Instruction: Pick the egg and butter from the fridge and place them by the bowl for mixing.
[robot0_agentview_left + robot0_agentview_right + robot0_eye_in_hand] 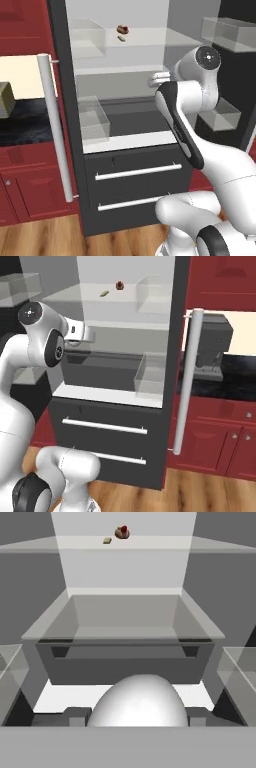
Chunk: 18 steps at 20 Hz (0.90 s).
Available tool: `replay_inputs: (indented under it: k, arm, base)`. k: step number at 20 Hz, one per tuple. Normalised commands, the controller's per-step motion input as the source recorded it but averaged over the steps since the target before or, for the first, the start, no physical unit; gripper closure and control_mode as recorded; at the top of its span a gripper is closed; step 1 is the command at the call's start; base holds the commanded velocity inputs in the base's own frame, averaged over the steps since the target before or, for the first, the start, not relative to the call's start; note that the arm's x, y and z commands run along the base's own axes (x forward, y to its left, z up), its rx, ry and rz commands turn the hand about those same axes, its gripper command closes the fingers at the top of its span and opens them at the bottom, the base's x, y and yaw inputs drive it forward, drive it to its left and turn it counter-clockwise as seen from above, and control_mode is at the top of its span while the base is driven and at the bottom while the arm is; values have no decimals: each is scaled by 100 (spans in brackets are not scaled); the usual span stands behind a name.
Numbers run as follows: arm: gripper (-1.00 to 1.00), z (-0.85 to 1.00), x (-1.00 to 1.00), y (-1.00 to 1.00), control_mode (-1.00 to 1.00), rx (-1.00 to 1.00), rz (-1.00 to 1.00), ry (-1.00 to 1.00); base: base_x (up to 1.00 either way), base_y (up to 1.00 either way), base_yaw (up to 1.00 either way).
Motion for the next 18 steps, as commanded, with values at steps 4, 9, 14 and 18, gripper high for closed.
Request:
replay_inputs:
  k: [4, 9, 14, 18]
  arm:
    - [100, 0, 0, 0, 100, 0, 0, 0]
    - [100, 0, 0, 0, 100, 0, 0, 0]
    - [100, 0, 0, 0, 100, 0, 0, 0]
    - [100, 0, 0, 0, 100, 0, 0, 0]
  base:
    - [-30, 0, 0]
    - [-21, 6, -23]
    - [-30, 22, -52]
    - [-45, 32, -40]
